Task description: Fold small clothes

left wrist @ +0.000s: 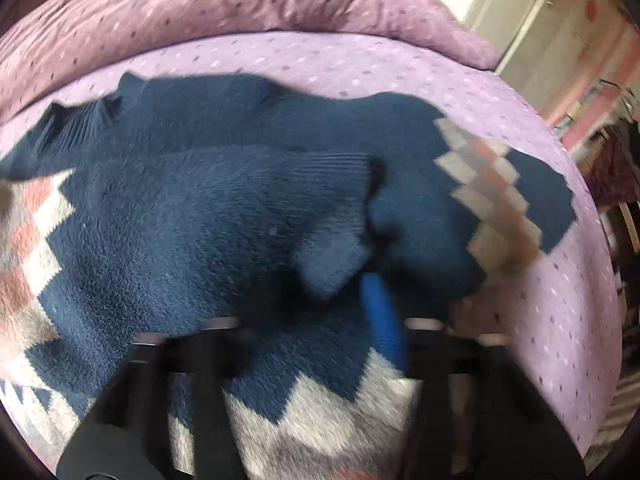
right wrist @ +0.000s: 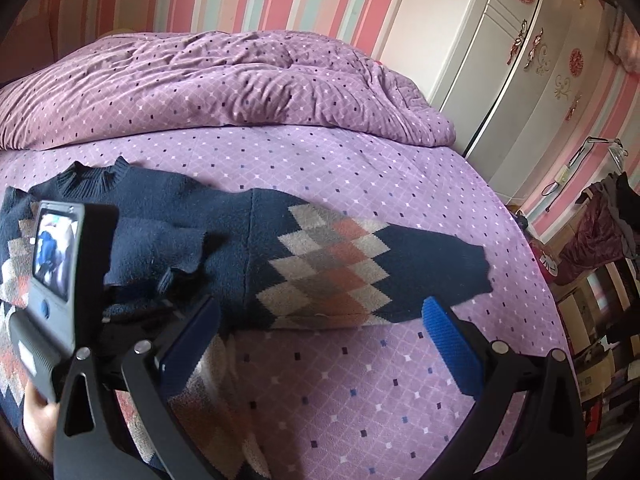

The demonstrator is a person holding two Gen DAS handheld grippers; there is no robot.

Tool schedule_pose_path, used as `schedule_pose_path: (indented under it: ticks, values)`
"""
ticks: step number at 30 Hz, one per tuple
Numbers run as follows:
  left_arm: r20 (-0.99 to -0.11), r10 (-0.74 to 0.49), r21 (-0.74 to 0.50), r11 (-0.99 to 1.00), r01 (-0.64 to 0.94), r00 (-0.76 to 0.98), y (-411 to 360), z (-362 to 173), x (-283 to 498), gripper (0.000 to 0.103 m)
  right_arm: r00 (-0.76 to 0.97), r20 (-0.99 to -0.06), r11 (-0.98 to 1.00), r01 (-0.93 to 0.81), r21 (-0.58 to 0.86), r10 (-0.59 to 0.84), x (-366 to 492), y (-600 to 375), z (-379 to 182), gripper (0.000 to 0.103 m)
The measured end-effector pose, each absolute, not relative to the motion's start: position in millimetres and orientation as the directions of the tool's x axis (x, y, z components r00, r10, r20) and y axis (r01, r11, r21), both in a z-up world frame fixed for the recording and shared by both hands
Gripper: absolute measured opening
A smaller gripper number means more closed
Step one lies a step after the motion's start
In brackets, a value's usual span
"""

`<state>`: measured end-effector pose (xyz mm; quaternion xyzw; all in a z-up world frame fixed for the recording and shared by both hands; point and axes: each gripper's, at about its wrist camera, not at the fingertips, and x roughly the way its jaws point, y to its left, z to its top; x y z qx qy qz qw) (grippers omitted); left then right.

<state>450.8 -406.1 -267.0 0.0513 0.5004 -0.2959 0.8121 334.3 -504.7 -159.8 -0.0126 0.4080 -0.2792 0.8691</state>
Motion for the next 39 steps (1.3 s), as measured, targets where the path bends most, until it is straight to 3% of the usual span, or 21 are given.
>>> schedule_pose_path:
  ticks: [1,7,15,18,20,22,32,33,34,39]
  values:
    - [-0.831,-0.426,-0.192,0.823,0.534,0.358,-403.1,-259.5,444.5,0.092,0.511,-0.702,0.843,0.476,-0.249,-0.496,334.5,-503.9,-159.2,0.101]
    - [-0.794,-0.412,-0.132,0.835,0.533,0.448,-346.2,-226.2,422.6,0.092,0.528,-0.706,0.858,0.458,-0.232,-0.472,338.1,-489.4,-155.9,0.101]
    - [-0.831,-0.186,0.020,0.932,0.362,0.524,-196.8,-231.8,462.8,0.097,0.621,-0.721,0.935,0.338,-0.109,-0.308,369.0,-448.7,-176.2,0.099]
    - [-0.828,-0.108,0.081,0.948,0.309,0.550,-166.2,-239.0,479.7,0.097,0.599,-0.766,0.955,0.289,-0.067,-0.234,394.4,-433.8,-203.5,0.069]
    - [-0.826,-0.107,0.071,0.954,0.290,0.554,-153.7,-239.3,485.9,0.097,0.559,-0.816,0.963,0.268,0.011,-0.146,412.4,-432.9,-227.1,0.036]
    - [-0.826,-0.122,0.046,0.959,0.281,0.550,-149.7,-237.6,488.0,0.097,0.525,-0.843,0.957,0.287,0.044,-0.119,421.3,-434.6,-243.6,0.032]
    - [-0.814,-0.127,0.057,0.954,0.295,0.567,-148.3,-234.5,478.8,0.097,0.503,-0.863,0.869,0.441,0.224,-0.033,436.0,-470.9,-272.0,0.031]
    - [-0.811,-0.127,0.053,0.956,0.287,0.571,-146.1,-232.8,479.5,0.097,0.509,-0.860,0.871,0.440,0.219,-0.041,436.9,-471.8,-271.3,0.025]
    - [-0.808,-0.124,0.052,0.959,0.280,0.576,-144.3,-231.2,480.1,0.097,0.511,-0.858,0.878,0.434,0.201,-0.057,437.7,-471.7,-269.7,0.008]
    - [-0.806,-0.117,0.047,0.965,0.260,0.580,-139.7,-228.3,485.1,0.097,0.607,-0.765,0.942,0.337,0.002,-0.215,420.3,-443.0,-228.8,0.008]
